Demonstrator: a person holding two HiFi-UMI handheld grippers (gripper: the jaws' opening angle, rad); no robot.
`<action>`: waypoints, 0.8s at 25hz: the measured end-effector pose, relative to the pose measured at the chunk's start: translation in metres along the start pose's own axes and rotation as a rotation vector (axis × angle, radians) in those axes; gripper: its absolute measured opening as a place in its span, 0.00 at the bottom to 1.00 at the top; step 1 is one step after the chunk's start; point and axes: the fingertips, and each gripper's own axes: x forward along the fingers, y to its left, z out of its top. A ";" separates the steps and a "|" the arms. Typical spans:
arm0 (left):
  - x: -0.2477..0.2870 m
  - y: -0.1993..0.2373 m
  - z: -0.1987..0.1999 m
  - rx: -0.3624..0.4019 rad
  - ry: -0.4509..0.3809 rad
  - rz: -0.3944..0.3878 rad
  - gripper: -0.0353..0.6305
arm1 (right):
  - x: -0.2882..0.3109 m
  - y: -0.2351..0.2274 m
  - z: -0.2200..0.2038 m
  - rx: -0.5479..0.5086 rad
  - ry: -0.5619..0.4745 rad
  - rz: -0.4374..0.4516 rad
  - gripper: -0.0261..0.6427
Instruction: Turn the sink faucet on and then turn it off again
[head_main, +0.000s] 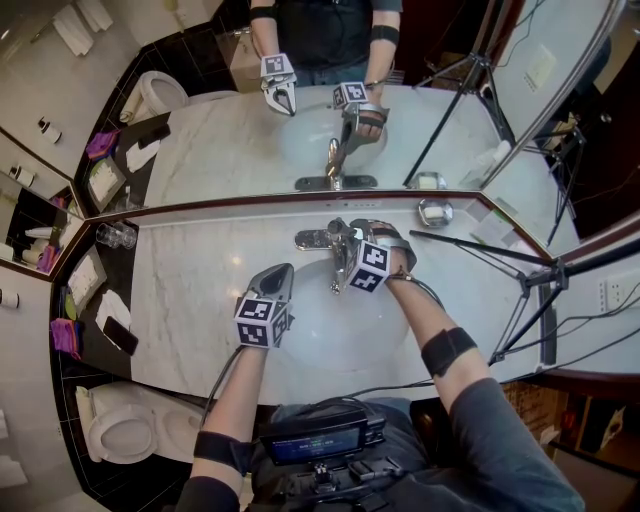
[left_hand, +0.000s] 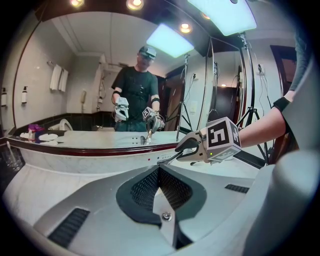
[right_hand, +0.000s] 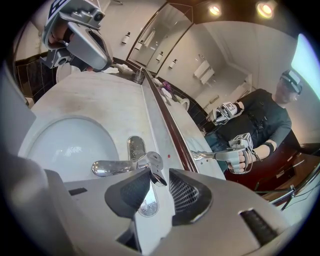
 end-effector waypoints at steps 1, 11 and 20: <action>-0.001 0.000 0.000 -0.001 -0.001 0.001 0.05 | 0.000 0.000 -0.001 0.000 0.003 0.000 0.25; -0.003 -0.002 0.009 0.002 -0.022 -0.002 0.05 | -0.026 0.004 -0.008 0.052 -0.003 -0.002 0.26; -0.004 -0.006 0.015 -0.019 -0.044 -0.012 0.05 | -0.071 -0.014 -0.019 0.387 -0.116 -0.065 0.07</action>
